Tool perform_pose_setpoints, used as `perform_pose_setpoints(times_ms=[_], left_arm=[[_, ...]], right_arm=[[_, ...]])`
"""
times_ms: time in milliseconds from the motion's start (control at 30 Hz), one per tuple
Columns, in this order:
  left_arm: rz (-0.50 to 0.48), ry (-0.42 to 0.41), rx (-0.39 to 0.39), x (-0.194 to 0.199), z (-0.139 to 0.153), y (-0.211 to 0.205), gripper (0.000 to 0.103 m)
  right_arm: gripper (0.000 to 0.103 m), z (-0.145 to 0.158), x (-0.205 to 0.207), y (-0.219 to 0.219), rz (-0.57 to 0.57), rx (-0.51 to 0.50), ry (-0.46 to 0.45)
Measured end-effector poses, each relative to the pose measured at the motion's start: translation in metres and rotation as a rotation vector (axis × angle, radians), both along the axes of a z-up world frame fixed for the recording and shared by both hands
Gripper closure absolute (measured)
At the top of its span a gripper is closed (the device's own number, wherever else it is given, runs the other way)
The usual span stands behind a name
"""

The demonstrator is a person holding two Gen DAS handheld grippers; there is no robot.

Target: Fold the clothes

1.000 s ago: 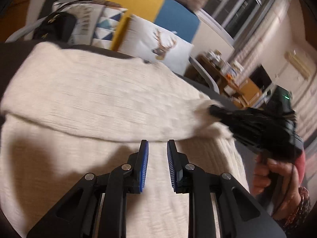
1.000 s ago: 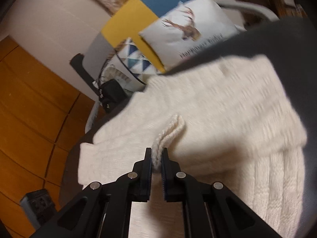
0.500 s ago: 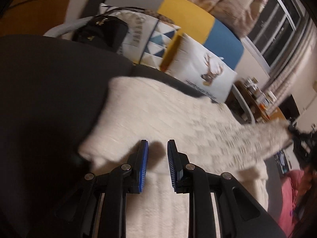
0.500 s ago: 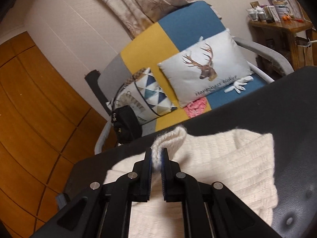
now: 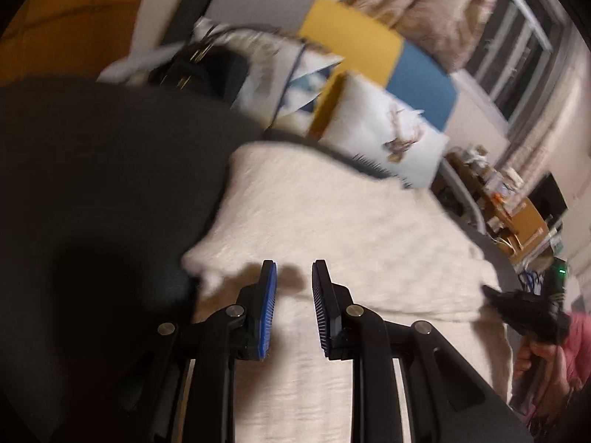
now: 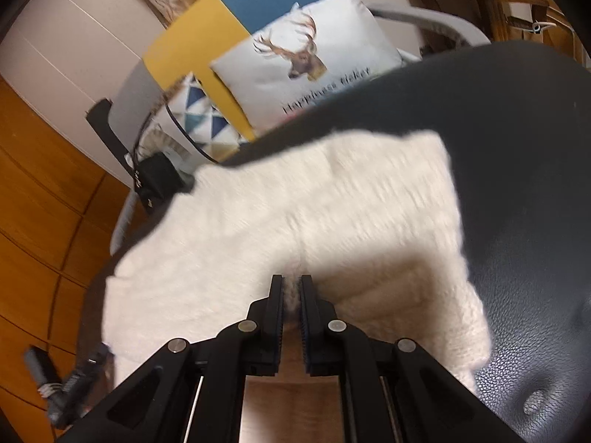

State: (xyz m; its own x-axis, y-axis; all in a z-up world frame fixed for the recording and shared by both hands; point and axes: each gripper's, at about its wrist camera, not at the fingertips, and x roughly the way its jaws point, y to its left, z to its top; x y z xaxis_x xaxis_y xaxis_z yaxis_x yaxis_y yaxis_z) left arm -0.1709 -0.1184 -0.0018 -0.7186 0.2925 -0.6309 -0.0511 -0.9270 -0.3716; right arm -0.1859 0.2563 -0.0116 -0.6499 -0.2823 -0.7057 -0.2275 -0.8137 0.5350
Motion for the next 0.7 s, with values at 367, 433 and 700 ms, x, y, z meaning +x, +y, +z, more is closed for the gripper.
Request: perform_pose_setpoints(times_ms=[367, 433, 700], left_arm=[[-0.075, -0.013, -0.259, -0.08, 0.005, 0.063, 0.081], [-0.021, -0.061, -0.235, -0.088, -0.006, 0.05, 0.081], [0.084, 0.073, -0.051, -0.057, 0.008, 0.015, 0.08]], right_arm=[[0.096, 0.014, 0.007, -0.002, 0.038, 0.039, 0.029], [0.096, 0.028, 0.011, -0.002, 0.019, 0.081, 0.064], [0.098, 0.025, 0.025, 0.026, -0.074, 0.004, 0.055]])
